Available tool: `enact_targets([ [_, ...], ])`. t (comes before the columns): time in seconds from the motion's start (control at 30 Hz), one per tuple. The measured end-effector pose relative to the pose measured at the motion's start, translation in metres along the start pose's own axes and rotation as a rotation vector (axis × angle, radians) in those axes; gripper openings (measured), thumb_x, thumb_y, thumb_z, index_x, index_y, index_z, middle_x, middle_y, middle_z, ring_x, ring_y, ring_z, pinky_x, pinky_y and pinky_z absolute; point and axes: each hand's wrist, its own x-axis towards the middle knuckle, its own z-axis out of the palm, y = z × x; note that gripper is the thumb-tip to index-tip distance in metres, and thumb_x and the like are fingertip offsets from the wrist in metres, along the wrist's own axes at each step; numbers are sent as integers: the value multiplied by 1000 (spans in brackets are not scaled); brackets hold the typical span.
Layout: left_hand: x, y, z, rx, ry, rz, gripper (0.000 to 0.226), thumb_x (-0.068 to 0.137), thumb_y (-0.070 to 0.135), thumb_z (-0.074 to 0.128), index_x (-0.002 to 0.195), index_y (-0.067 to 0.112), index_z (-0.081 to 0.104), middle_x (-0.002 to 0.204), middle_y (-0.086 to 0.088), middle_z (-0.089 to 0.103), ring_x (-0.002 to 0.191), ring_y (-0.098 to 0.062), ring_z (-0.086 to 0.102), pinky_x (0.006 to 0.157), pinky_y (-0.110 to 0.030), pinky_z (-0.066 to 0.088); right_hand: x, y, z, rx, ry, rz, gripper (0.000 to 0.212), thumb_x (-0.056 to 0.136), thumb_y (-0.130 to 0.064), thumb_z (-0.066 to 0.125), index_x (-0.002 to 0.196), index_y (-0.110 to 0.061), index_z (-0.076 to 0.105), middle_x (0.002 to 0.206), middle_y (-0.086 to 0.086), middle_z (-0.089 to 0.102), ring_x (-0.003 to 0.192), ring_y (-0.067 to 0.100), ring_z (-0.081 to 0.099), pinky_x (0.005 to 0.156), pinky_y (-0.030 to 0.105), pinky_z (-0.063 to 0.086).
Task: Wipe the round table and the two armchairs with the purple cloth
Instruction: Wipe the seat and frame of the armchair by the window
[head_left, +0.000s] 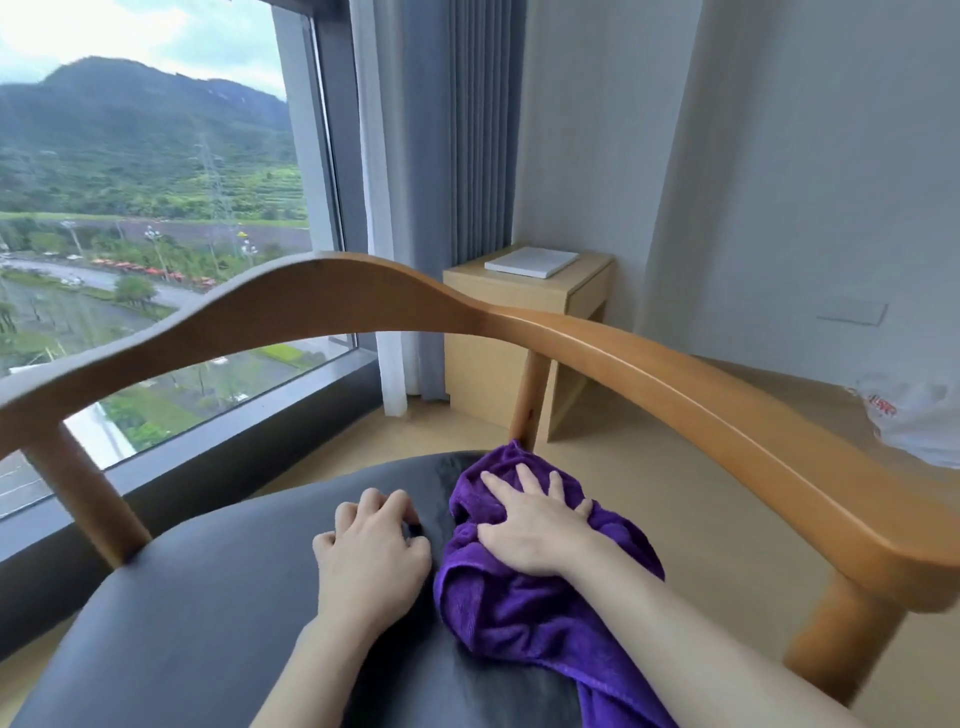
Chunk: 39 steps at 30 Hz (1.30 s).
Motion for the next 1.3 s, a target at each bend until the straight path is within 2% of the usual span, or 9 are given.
enact_targets([
  [0.23, 3, 1, -1, 6, 11, 16, 13, 85, 36, 45, 96, 35, 50, 103, 10, 44, 105, -18, 38, 86, -35, 27, 30, -7, -14, 71, 52, 5, 83, 82, -49, 38, 160, -35, 14, 170, -6, 3, 156, 29, -1, 121, 62, 2],
  [0.43, 10, -6, 7, -26, -64, 142, 44, 89, 41, 41, 131, 44, 51, 141, 16, 44, 134, -11, 29, 108, -38, 18, -7, -12, -4, -100, 144, 24, 74, 87, -43, 40, 156, -17, 28, 165, 3, 22, 150, 31, 20, 121, 54, 18],
  [0.6, 12, -9, 11, -32, -97, 123, 45, 89, 39, 42, 133, 44, 52, 143, 15, 45, 138, -14, 27, 119, -54, 8, -73, 4, -1, -126, 124, -20, 69, 73, -43, 35, 133, -14, 53, 146, 4, 44, 135, 29, 37, 110, 48, 34],
  [0.7, 12, -9, 10, -38, -88, 128, 44, 89, 39, 42, 132, 43, 53, 143, 14, 45, 138, -15, 28, 119, -54, 9, -67, 17, -9, 21, 220, 14, 35, 71, -35, 39, 99, -16, 51, 132, 5, 47, 126, 29, 43, 103, 41, 40],
  [0.77, 12, -8, 10, -43, -83, 124, 44, 89, 38, 42, 132, 42, 53, 142, 14, 45, 137, -15, 28, 118, -55, 10, -41, 16, -16, 114, 298, -52, 50, 76, -25, 46, 123, -9, 52, 148, 8, 35, 138, 30, 32, 115, 40, 32],
  [0.8, 11, -8, 10, -41, -83, 124, 44, 89, 38, 42, 132, 42, 53, 142, 15, 45, 137, -15, 28, 118, -54, 10, -27, 12, -19, 157, 316, -91, 66, 79, -21, 50, 143, -6, 42, 158, 7, 26, 146, 28, 24, 121, 38, 25],
  [0.87, 11, -8, 11, -42, -77, 125, 45, 89, 39, 41, 132, 42, 53, 142, 15, 45, 137, -16, 29, 119, -54, 9, 1, 4, -21, 171, 291, -127, 77, 83, -19, 54, 155, -7, 29, 165, 4, 18, 152, 25, 17, 125, 40, 16],
  [1.0, 14, -11, 12, -39, -74, 126, 45, 88, 41, 40, 132, 44, 51, 143, 17, 43, 137, -14, 28, 119, -52, 10, 34, -1, -24, 135, 144, -14, 67, 81, -35, 43, 147, -22, 43, 160, -2, 33, 144, 29, 30, 118, 50, 26],
  [1.3, 10, -8, 9, -55, -84, 107, 47, 87, 41, 38, 132, 44, 50, 144, 19, 42, 138, -12, 26, 120, -50, 7, -34, 16, 4, -91, 309, 200, 68, 81, -45, 35, 138, -10, 50, 141, 12, 50, 127, 32, 46, 107, 46, 39],
])
